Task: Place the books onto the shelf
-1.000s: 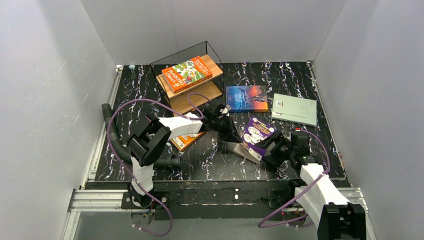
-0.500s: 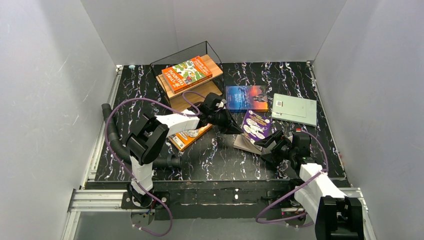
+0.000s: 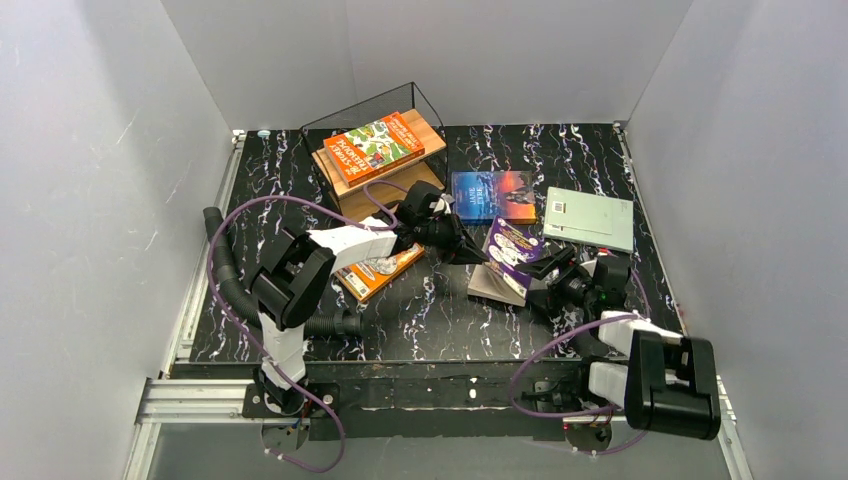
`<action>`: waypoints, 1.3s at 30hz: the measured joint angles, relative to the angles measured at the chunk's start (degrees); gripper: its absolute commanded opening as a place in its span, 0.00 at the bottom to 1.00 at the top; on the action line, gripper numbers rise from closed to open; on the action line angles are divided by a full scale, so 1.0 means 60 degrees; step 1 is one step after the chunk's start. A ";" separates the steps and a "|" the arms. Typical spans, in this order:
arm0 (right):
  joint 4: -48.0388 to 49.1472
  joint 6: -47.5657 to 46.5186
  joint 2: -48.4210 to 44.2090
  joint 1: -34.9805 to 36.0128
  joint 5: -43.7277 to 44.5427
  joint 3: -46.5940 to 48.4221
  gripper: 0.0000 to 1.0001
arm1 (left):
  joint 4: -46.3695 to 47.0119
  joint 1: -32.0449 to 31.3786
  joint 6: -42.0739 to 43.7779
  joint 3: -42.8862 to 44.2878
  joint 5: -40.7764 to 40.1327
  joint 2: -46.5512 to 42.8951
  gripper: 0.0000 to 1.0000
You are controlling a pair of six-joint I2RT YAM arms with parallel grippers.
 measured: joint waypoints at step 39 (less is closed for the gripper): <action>0.2820 0.0135 0.0433 0.0244 -0.1490 0.0346 0.01 | -0.1027 0.0204 0.0984 -0.1366 0.0918 -0.0933 0.98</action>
